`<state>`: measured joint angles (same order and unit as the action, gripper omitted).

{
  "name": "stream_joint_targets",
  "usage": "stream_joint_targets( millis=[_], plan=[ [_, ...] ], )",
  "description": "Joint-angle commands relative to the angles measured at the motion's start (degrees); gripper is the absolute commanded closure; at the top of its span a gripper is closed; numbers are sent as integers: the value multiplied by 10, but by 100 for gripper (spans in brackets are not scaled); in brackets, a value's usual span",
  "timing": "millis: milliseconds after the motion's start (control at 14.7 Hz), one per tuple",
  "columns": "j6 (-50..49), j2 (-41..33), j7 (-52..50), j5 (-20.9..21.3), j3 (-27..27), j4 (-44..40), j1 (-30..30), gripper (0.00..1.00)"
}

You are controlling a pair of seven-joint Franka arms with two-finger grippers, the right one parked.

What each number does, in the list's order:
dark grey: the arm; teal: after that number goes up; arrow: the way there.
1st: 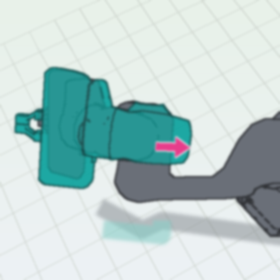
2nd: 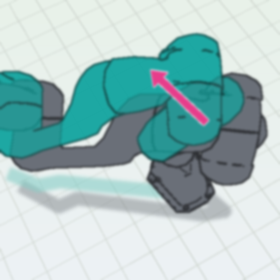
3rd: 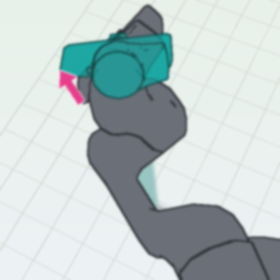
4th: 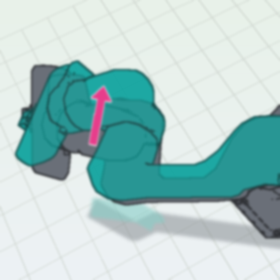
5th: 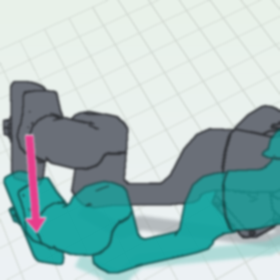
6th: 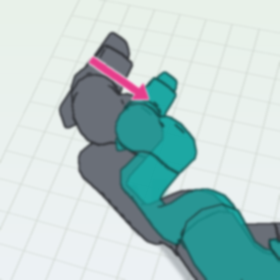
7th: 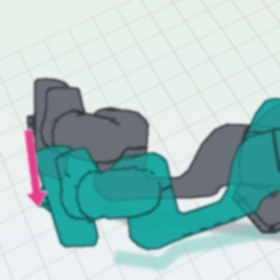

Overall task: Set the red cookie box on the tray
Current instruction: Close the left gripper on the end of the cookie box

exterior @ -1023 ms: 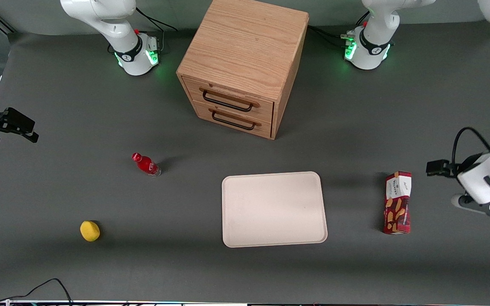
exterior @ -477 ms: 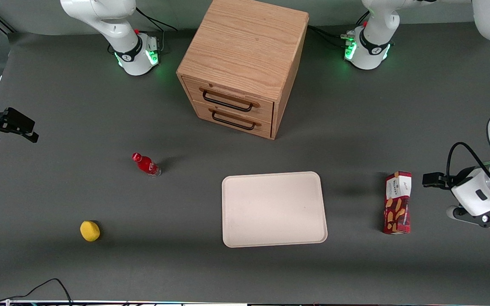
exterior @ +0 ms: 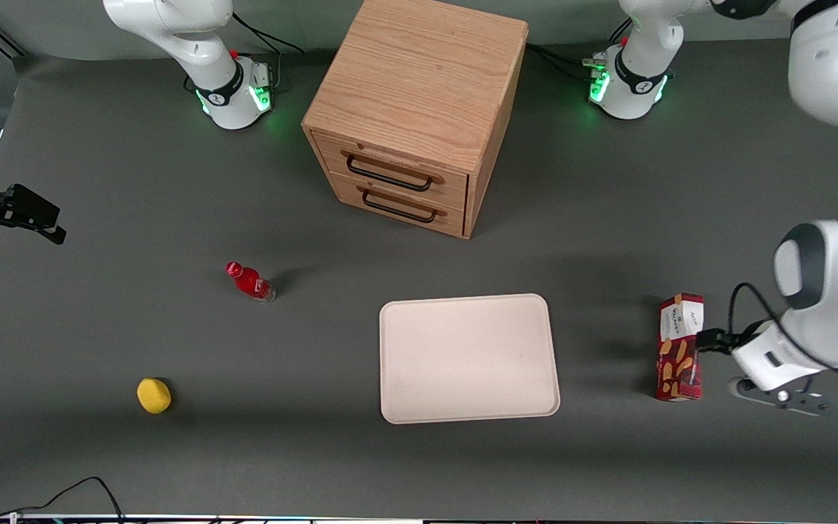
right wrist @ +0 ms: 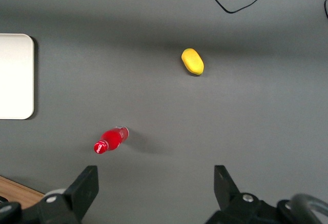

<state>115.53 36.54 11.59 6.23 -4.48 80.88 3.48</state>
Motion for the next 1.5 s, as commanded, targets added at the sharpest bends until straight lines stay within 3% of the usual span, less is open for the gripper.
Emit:
stream_joint_targets(
  millis=[0, 545, 614, 682, 750, 1159, 1432],
  plan=[
    [40, 25, -10, 8, -2, 14, 1, 0],
    [137, 62, 1, 9, -2, 67, -1, 0],
    [132, 63, 2, 9, -2, 69, 0, 16],
    [123, 63, 0, 9, -2, 67, 1, 65],
    [117, 60, 0, 9, -2, 67, 1, 100],
    [92, 47, -8, 10, -1, 58, -5, 100],
    [-70, 32, -121, 9, -4, -55, -49, 100]
  ],
)
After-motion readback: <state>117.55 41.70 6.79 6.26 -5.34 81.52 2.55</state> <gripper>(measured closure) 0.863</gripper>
